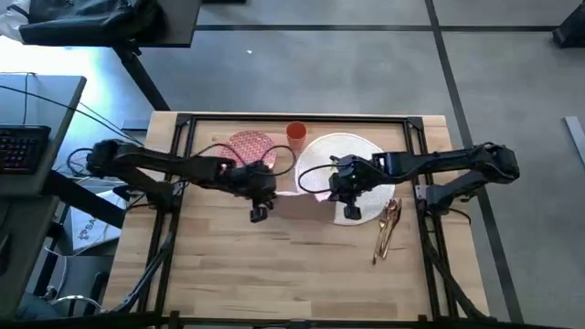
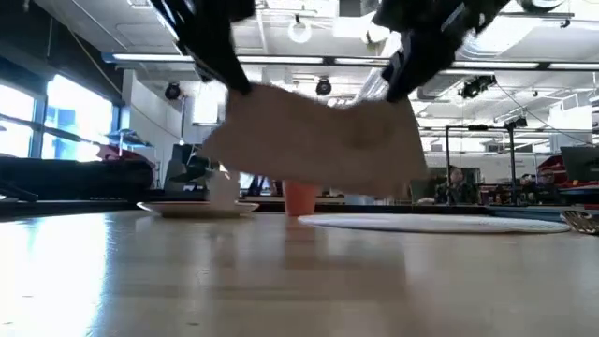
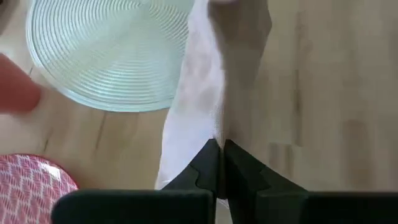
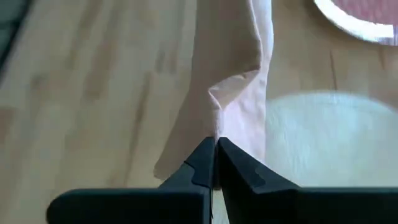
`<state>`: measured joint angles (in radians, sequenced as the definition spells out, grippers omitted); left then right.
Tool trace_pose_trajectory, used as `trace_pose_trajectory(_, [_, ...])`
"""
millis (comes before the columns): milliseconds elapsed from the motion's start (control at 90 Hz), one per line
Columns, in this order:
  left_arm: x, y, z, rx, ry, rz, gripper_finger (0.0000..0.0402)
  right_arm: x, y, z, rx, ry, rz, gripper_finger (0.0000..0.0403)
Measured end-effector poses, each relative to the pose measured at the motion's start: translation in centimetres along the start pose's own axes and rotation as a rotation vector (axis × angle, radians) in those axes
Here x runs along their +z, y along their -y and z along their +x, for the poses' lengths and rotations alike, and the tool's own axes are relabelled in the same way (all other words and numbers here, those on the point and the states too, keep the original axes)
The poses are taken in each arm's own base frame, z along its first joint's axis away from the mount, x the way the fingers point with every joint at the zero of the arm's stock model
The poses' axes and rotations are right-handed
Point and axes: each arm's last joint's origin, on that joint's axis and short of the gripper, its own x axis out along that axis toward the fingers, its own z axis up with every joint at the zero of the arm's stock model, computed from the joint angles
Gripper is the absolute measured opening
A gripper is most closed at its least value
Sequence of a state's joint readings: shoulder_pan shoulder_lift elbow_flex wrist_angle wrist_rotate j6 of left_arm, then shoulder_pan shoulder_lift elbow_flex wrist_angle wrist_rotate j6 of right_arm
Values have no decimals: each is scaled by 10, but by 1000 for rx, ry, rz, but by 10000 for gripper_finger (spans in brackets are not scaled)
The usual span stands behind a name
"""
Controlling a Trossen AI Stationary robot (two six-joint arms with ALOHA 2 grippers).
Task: Set table place
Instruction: Fold the pink napkin
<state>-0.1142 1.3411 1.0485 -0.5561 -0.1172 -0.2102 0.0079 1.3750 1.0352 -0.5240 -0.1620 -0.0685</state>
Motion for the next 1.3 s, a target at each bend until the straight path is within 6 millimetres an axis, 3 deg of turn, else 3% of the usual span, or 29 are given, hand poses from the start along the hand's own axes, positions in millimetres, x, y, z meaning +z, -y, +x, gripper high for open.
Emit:
trace_pose_trajectory(200, [-16,26,-34,-114,-44,-87,0,17,-16,1,93,125,-62,0])
trace_pose_trajectory(333, [-27,46,-39,-163,-108,-114,0,20,-20,18,148,136,-77,0])
trace_pose_trajectory(444, [-35,55,-39,-95,-129,-126,0,20,-18,33,143,134,-81,0])
trace_pose_trajectory(711, [-52,44,-32,226,-114,-83,0,15,8,60,-74,67,-126,0])
trace_pose_trajectory(900, [-73,35,-17,340,-133,-57,0,22,19,66,-314,40,-176,0])
trace_pose_trajectory(1078, [-108,50,2,242,-105,-102,0,7,-6,97,-210,-45,-235,0])
trace_pose_trajectory(1300, [-131,78,16,89,-138,-137,0,-11,-44,125,-69,-125,-261,0])
